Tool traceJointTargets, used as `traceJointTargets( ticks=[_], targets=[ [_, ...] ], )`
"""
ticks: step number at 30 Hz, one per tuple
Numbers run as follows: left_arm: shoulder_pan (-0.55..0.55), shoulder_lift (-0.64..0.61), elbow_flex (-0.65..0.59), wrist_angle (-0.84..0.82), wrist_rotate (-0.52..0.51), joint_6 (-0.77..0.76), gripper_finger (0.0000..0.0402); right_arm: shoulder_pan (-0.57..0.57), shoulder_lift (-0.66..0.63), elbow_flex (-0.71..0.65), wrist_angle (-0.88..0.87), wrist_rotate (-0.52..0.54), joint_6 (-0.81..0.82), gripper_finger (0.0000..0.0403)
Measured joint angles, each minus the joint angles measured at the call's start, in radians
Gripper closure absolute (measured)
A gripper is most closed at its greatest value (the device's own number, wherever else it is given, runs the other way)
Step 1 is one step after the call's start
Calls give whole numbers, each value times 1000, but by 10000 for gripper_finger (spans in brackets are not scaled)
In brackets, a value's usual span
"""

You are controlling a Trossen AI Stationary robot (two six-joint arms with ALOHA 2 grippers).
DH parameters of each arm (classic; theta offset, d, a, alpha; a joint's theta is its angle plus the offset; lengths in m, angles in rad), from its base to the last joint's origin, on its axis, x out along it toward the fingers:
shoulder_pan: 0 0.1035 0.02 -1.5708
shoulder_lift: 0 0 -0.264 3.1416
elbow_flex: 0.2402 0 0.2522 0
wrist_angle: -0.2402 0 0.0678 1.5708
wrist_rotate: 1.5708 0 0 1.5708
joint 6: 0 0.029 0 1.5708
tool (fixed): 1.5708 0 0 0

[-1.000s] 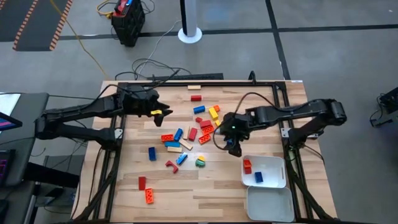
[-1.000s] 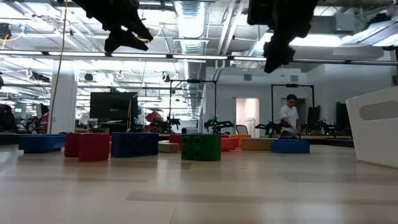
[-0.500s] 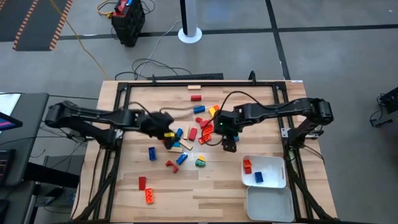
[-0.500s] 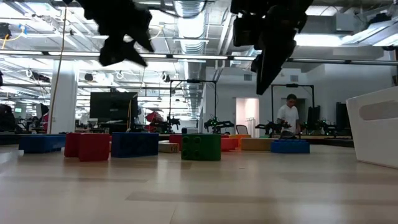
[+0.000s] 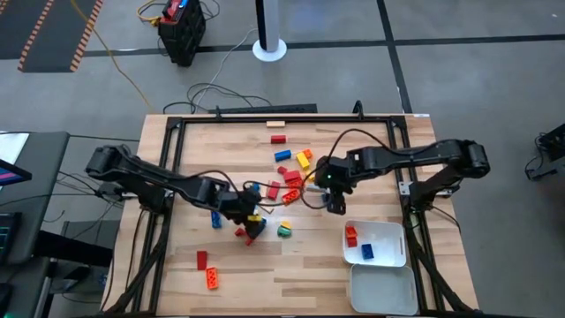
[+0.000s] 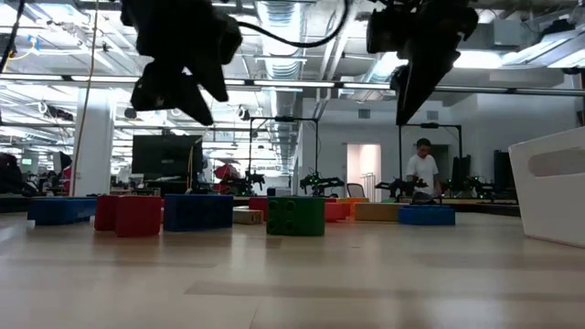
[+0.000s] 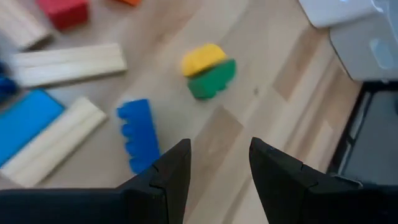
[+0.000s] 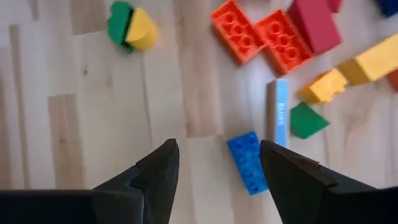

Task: Sort blocks by size
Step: Put the big blue game piece into the gray bin

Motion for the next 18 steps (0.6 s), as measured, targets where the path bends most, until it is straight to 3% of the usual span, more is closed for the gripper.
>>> traceJointTargets(
  ticks=[7,13,18],
  targets=[
    [-111,-37,25,-129,33,-123,246,49,0,-13,-46,6,1,154],
    [-274,-96,25,-330,-17,-397,246,30,0,-13,-20,31,0,154],
    [-411,-97,25,-404,-28,-633,246,-13,0,-13,10,32,-31,154]
  ],
)
